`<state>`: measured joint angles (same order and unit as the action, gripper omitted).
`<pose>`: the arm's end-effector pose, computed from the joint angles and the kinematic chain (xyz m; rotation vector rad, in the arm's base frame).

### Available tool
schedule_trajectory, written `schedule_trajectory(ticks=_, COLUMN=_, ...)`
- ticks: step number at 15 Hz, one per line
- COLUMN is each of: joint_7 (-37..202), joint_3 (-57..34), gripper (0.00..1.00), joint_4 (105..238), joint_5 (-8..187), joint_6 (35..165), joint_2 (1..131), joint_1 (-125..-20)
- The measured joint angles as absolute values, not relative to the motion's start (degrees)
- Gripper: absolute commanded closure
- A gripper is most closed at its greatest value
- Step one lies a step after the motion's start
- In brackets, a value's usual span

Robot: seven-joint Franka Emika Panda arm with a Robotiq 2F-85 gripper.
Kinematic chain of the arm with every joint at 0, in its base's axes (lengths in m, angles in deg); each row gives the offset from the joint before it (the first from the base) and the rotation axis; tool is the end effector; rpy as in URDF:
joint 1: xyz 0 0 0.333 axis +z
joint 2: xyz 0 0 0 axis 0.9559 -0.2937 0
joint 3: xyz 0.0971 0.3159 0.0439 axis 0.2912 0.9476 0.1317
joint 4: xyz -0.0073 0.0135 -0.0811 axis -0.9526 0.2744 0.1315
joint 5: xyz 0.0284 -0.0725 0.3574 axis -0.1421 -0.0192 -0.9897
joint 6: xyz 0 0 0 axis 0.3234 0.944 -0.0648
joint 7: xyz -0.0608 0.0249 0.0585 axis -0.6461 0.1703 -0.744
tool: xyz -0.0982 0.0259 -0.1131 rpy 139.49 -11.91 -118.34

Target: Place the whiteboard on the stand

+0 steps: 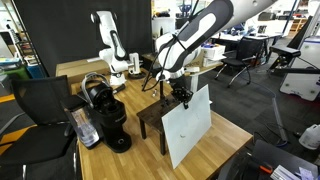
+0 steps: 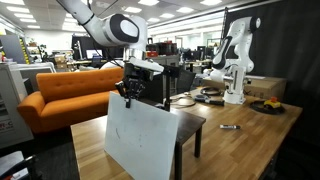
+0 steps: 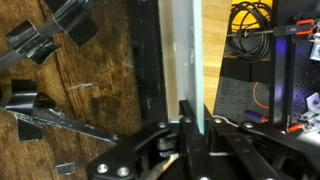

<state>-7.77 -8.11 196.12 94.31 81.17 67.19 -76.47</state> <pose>0.5253 -0.0502 0.2839 -2.1910 -2.0293 0.4310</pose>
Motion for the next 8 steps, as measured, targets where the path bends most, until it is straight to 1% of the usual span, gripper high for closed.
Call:
schedule_trajectory(ticks=2, joint_7=-7.78, joint_3=-8.00, gripper=0.99, joint_4=196.51, joint_5=94.07, joint_6=81.64, joint_2=67.14, joint_1=-76.46)
schedule_trajectory(ticks=8, joint_7=-7.78, joint_3=-7.88, gripper=0.99, joint_4=196.55, joint_5=94.05, joint_6=81.65, joint_2=67.18, joint_1=-76.42)
